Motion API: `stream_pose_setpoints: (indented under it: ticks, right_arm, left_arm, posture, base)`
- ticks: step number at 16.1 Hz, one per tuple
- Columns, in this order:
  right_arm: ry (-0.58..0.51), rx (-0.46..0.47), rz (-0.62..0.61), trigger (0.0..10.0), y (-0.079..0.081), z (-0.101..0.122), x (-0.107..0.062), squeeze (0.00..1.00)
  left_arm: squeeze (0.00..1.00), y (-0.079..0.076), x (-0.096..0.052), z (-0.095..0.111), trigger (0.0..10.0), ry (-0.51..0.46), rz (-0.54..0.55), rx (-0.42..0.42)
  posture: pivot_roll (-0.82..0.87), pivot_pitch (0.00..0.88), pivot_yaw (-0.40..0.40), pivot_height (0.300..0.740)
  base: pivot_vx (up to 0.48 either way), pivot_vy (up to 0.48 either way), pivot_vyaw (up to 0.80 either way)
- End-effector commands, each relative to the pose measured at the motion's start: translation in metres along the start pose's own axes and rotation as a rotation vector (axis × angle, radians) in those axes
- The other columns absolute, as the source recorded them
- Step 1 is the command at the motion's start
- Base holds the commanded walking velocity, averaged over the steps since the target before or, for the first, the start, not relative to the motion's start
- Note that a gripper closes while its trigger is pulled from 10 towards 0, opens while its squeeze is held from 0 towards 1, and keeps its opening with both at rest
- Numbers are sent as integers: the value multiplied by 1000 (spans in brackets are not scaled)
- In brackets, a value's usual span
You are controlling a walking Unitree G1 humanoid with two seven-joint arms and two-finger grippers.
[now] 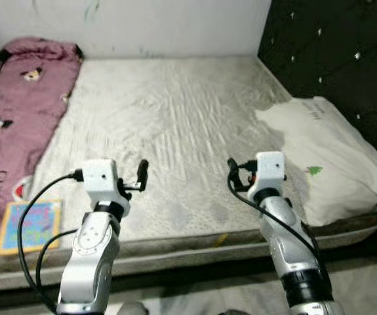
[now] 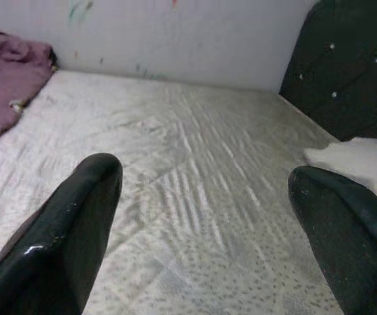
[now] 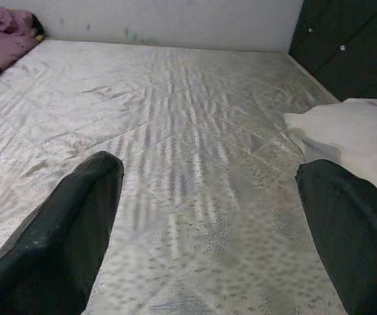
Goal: Clean up the room
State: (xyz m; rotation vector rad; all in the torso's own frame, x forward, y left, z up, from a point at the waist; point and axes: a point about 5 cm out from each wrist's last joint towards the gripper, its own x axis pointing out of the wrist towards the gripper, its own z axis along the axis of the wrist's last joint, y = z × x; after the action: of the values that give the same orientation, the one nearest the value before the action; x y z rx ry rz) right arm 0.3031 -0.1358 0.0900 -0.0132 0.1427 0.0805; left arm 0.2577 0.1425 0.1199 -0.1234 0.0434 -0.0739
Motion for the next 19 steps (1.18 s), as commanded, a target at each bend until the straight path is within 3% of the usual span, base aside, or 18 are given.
stream_pose_setpoints:
  ticks: [1, 9, 11, 13, 19]
  right_arm:
    - [-14, 4, 29, 10000, 8, 6, 3, 0]
    - [4, 0, 34, 10000, 6, 4, 4, 0]
    - [8, -1, 35, 10000, 6, 3, 4, 0]
    - [12, -1, 37, 10000, 6, 3, 4, 0]
    - [2, -2, 33, 10000, 7, 4, 3, 0]
  left_arm:
    - [0, 7, -2, 0, 10000, 2, 32, 19]
    - [0, 7, -2, 1, 10000, -14, 35, 6]
    - [0, 7, -1, 6, 10000, -50, 61, 53]
    - [0, 5, -2, 10, 10000, -74, 24, -1]
    - [0, 10, -6, 8, 10000, -61, 43, -6]
  posture:
    - [106, 0, -52, 740]
    - [106, 0, -55, 740]
    - [107, 0, -55, 740]
    - [108, 0, -56, 740]
    - [108, 0, -55, 740]
  base:
    - [0, 480, 0]
    - [0, 480, 0]
    - [0, 0, 0]
    - [0, 0, 0]
    - [0, 0, 0]
